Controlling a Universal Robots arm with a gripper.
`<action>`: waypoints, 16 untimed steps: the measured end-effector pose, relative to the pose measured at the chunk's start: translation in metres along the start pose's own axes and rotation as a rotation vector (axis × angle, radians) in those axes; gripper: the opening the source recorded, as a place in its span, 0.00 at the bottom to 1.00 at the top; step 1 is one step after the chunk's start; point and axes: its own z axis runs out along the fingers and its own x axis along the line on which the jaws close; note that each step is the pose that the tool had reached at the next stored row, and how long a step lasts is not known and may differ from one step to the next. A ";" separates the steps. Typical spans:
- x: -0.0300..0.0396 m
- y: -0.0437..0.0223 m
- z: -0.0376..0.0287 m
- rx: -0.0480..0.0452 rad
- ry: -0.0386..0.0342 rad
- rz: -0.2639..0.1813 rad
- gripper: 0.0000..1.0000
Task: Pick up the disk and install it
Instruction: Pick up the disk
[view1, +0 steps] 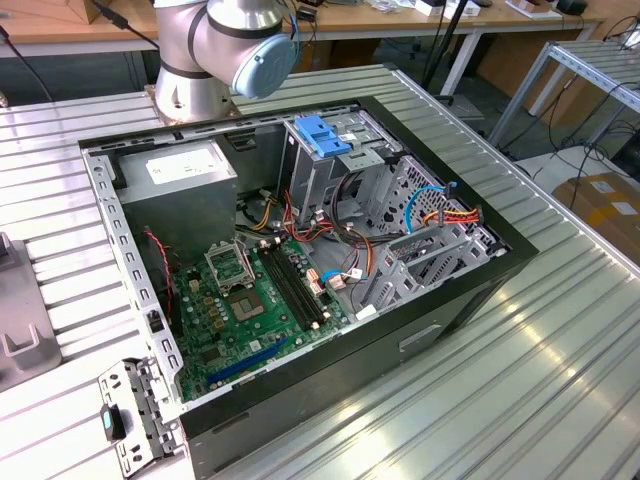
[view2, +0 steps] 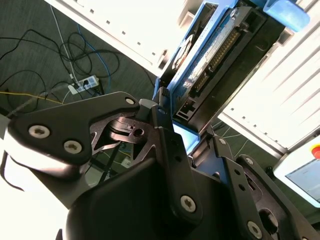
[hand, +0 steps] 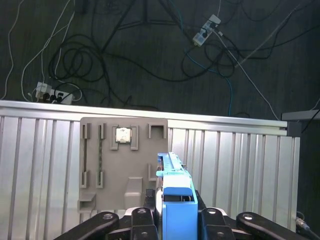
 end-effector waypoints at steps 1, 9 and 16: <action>0.0000 -0.0003 0.0000 0.0000 0.0000 0.000 0.37; 0.0002 -0.0034 -0.0001 0.0000 0.0000 0.000 0.37; 0.0004 -0.0056 -0.0003 -0.0001 0.0000 0.000 0.37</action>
